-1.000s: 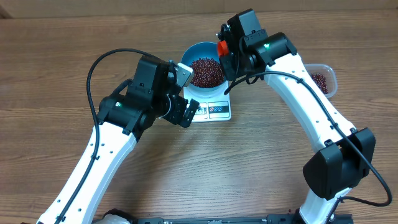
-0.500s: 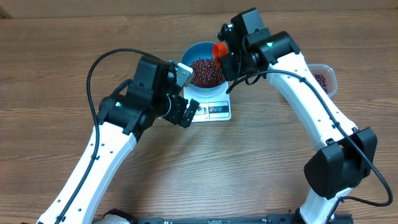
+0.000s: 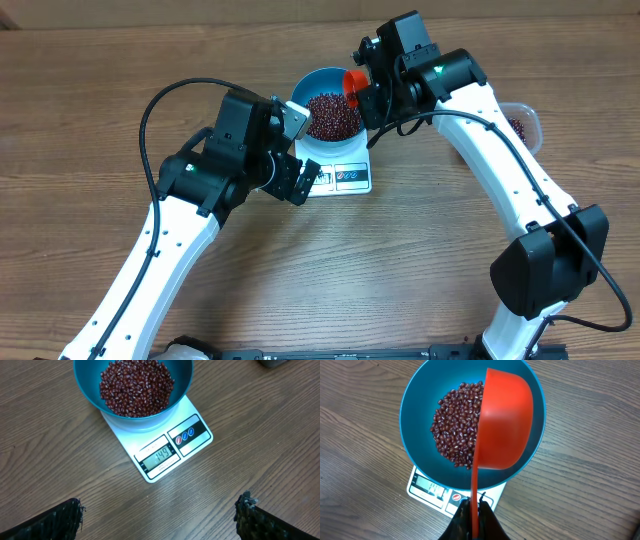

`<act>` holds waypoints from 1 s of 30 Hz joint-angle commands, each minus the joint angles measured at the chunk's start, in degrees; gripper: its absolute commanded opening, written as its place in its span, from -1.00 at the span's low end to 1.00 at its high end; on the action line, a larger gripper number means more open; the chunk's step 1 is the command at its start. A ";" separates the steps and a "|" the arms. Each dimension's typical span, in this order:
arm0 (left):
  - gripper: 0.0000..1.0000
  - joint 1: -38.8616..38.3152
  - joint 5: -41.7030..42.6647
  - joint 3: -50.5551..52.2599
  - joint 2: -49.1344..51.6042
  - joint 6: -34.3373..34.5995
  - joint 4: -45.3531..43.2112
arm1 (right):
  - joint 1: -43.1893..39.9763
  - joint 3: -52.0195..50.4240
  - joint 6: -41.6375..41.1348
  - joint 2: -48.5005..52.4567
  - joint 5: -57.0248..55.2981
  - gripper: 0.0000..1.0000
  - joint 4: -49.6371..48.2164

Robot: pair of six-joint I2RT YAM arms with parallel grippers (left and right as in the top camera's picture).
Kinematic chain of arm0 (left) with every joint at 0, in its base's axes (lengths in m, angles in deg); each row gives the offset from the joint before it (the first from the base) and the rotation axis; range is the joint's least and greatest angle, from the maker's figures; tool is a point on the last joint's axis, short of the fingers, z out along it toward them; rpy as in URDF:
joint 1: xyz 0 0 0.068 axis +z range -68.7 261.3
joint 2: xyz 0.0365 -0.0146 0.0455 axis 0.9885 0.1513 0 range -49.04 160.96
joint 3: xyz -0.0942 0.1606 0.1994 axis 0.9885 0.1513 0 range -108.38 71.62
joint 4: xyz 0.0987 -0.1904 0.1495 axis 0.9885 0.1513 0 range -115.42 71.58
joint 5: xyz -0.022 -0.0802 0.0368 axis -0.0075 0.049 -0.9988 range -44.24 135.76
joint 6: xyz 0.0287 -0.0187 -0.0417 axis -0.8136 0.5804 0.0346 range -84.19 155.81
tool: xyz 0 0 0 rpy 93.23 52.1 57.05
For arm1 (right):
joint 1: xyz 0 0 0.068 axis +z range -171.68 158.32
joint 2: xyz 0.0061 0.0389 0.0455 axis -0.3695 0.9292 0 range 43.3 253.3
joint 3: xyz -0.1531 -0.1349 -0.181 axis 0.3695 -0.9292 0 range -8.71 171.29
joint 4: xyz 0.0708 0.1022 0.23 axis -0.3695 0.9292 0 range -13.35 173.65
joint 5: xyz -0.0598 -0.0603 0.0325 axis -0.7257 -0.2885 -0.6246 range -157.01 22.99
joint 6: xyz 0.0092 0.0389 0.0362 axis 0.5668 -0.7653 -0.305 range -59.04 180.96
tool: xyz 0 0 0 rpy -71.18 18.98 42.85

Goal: Scoop item into bowl and weigh 150g on scale
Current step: 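Tilt the scoop with the right gripper, pouring beans slowly into the bowl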

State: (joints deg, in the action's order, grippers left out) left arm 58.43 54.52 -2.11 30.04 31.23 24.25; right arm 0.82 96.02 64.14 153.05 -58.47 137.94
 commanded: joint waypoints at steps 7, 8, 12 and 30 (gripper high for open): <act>0.99 -0.02 -0.35 0.11 -0.33 0.74 -0.22 | 3.19 2.16 -0.20 -2.34 -6.67 -0.92 -0.09; 0.99 -0.02 -0.35 0.11 -0.33 0.74 -0.22 | 3.43 2.16 -0.20 -2.34 -7.30 -0.92 -0.09; 0.99 -0.02 -0.35 0.11 -0.33 0.74 -0.22 | 3.91 2.16 -0.20 -2.34 -8.90 -0.92 0.15; 0.99 -0.02 -0.35 0.11 -0.33 0.74 -0.22 | 5.22 2.16 1.79 -2.34 -11.34 -0.93 0.31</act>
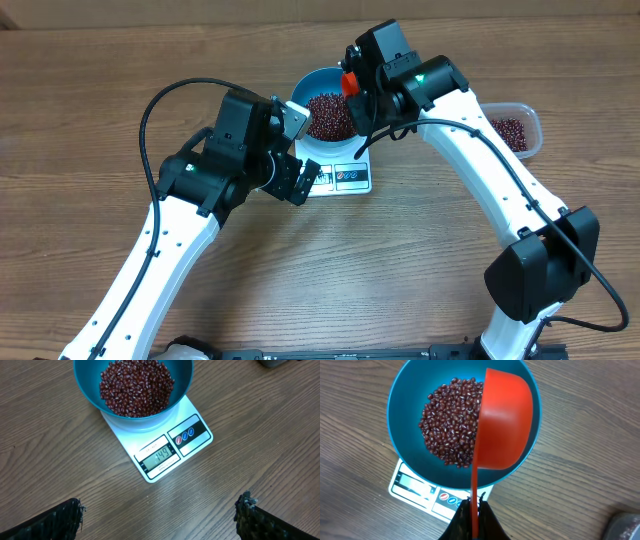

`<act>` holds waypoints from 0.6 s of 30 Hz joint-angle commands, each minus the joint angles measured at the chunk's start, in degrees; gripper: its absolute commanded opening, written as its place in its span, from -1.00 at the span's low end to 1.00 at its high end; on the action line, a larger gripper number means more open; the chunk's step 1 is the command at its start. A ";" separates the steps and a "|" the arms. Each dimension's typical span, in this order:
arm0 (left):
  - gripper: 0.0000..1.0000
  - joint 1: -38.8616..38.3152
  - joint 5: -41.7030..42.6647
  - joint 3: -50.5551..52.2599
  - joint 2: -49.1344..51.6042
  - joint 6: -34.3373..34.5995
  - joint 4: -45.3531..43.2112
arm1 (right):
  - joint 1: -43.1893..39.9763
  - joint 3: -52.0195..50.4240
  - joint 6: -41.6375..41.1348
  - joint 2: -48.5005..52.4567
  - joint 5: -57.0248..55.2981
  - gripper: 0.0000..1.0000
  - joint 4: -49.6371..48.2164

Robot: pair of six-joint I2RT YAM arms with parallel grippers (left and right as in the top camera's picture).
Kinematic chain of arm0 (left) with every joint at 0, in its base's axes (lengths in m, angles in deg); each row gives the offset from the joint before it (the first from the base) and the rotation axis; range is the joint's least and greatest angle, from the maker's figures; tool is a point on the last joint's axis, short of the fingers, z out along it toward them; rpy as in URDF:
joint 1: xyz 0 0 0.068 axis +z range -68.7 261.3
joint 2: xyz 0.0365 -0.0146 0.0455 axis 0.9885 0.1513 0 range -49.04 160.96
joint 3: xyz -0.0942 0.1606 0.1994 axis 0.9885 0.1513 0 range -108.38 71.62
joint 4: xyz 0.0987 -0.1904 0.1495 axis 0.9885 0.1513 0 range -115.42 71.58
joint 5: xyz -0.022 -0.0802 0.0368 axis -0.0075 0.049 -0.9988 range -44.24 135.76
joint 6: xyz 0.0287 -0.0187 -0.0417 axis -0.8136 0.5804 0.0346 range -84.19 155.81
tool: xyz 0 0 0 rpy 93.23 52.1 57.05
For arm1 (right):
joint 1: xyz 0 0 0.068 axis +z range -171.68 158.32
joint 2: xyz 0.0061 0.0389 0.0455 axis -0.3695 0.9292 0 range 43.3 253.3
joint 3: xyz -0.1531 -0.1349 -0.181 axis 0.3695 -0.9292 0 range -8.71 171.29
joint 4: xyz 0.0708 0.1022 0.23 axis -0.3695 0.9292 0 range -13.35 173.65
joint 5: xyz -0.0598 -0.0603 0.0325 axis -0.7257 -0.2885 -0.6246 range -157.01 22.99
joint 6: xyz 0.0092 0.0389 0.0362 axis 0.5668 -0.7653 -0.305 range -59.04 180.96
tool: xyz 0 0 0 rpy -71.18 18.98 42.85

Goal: Scoop item into bowl and weigh 150g on scale
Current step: 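Tilt the scoop with the right gripper, pouring beans slowly into the bowl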

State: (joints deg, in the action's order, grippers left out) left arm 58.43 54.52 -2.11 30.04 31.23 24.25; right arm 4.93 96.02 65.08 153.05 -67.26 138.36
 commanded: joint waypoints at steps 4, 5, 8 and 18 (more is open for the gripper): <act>0.99 -0.02 -0.35 0.11 -0.33 0.74 -0.22 | 1.68 2.16 0.85 -2.34 -4.31 -0.93 -0.13; 0.99 -0.02 -0.35 0.11 -0.33 0.74 -0.22 | 1.68 2.16 0.85 -2.34 -4.44 -0.92 -0.13; 0.99 -0.02 -0.35 0.11 -0.33 0.74 -0.22 | 1.68 2.16 0.85 -2.34 -4.46 -0.92 -0.13; 0.99 -0.02 -0.35 0.11 -0.33 0.74 -0.22 | 2.19 2.16 4.81 -2.34 -4.83 -0.93 0.13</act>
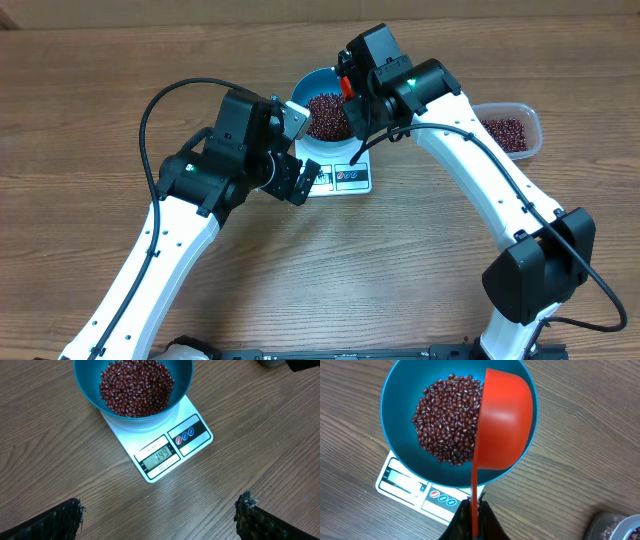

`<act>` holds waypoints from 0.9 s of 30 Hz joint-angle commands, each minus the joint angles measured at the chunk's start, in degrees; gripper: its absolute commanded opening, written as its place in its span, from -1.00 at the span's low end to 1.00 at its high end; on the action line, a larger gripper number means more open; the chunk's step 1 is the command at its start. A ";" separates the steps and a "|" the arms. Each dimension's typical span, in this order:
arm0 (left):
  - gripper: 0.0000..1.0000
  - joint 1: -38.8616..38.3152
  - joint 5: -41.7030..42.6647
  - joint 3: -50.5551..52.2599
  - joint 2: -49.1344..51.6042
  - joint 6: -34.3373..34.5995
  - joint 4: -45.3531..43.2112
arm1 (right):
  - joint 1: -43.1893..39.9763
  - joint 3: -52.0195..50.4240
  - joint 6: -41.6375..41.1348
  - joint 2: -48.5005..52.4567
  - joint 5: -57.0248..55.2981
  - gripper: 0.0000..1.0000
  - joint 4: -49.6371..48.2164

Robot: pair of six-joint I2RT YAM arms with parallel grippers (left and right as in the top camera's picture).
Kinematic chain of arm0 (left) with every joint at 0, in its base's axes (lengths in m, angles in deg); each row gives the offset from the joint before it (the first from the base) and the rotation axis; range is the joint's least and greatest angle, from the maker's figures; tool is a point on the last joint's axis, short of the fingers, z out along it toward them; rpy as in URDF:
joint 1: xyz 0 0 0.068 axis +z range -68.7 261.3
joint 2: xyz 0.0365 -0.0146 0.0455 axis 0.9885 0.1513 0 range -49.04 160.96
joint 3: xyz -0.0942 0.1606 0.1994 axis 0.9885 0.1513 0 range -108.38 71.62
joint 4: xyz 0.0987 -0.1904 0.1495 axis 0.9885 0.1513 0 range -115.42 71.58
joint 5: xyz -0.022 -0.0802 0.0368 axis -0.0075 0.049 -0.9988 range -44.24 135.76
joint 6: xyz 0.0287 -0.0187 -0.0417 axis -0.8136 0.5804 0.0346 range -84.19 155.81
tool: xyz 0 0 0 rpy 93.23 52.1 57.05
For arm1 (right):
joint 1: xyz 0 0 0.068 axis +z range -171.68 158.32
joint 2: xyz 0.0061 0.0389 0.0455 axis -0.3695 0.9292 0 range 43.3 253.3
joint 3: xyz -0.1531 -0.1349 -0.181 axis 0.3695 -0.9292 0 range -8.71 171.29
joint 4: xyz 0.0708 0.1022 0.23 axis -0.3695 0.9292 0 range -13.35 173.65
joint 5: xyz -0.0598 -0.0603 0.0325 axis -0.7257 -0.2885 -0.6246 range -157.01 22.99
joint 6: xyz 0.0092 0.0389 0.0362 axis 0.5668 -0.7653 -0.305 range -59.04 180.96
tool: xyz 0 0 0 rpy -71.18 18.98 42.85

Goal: Scoop item into bowl and weigh 150g on scale
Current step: 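Tilt the scoop with the right gripper, pouring beans slowly into the bowl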

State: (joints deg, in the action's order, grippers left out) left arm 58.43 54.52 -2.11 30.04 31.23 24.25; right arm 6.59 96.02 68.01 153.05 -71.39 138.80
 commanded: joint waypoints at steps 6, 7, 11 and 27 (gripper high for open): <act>0.99 -0.02 -0.35 0.11 -0.33 0.74 -0.22 | 0.92 2.16 3.76 -2.34 -0.72 -0.93 -0.33; 0.99 -0.02 -0.35 0.11 -0.33 0.74 -0.22 | 0.92 2.16 3.74 -2.34 -0.70 -0.92 -0.33; 0.99 -0.02 -0.35 0.11 -0.33 0.74 -0.22 | 0.92 2.16 5.03 -2.34 -0.70 -0.93 -0.35; 0.99 -0.02 -0.35 0.11 -0.33 0.74 -0.22 | 0.46 2.16 5.22 -2.34 2.95 -0.93 -0.37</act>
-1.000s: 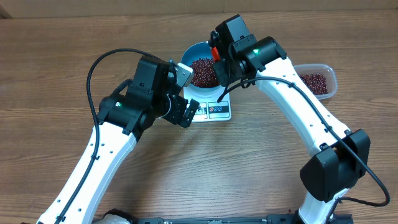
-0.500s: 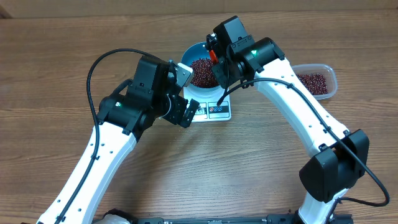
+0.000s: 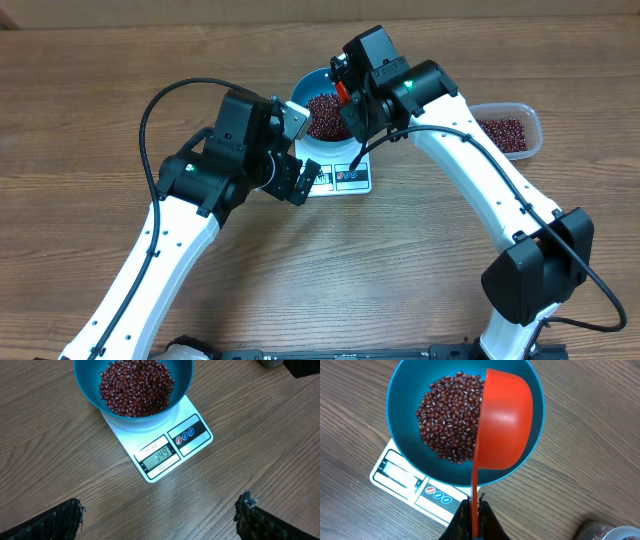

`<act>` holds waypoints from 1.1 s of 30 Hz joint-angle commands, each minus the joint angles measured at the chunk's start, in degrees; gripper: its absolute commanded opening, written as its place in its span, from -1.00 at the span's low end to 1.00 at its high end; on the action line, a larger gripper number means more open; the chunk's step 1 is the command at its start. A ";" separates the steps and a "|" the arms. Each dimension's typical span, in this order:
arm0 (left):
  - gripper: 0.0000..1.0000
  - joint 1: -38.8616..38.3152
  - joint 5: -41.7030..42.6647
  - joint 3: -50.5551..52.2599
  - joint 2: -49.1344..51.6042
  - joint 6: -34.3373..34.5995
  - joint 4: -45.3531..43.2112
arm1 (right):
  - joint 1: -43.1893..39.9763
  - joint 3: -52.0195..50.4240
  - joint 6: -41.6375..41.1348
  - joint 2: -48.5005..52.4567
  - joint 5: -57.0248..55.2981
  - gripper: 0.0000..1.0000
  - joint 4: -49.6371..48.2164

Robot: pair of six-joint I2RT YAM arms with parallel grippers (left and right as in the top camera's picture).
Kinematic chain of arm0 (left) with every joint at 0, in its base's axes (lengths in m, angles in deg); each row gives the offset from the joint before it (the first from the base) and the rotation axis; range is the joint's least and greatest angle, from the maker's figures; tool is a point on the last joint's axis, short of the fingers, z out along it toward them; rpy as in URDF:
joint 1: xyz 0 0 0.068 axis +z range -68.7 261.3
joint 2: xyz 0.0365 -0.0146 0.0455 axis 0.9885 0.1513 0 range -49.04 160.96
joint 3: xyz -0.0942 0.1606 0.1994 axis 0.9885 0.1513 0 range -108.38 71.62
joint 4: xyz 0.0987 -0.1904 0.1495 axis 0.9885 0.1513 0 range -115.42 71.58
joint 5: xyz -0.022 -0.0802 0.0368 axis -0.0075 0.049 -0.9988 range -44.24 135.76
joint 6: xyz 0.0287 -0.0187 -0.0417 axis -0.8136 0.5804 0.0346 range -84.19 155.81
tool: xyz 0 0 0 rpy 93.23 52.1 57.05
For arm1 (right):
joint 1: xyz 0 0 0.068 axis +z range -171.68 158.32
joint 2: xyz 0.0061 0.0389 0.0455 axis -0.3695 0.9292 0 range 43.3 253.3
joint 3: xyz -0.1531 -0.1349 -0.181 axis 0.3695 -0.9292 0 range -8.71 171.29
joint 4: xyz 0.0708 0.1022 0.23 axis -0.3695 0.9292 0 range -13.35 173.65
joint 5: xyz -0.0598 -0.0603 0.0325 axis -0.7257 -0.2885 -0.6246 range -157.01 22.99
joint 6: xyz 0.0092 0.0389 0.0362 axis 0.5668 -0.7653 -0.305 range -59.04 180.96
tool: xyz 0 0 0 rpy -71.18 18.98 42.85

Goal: Scoop item into bowl and weigh 150g on scale
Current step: 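Tilt the scoop with the right gripper, pouring beans slowly into the bowl, then move the scoop with the right gripper back toward the bean tub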

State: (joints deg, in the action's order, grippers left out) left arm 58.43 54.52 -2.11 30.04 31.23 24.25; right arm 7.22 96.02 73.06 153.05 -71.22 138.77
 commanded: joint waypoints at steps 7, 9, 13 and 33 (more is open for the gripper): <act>0.99 -0.02 -0.35 0.11 -0.33 0.74 -0.22 | -2.75 2.16 -0.17 -2.34 8.48 -0.92 -0.31; 0.99 -0.02 -0.35 0.11 -0.33 0.74 -0.22 | -4.00 2.16 -0.28 -2.34 11.02 -0.93 -0.26; 0.99 -0.02 -0.35 0.11 -0.33 0.74 -0.22 | -5.86 2.16 -0.31 -2.34 15.23 -0.93 0.13; 0.99 -0.02 -0.35 0.11 -0.33 0.74 -0.22 | -18.97 2.16 -0.24 -2.34 39.39 -0.92 1.66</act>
State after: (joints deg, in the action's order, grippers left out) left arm 58.43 54.52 -2.11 30.04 31.23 24.25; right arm -11.27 96.02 72.97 153.05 -35.98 140.54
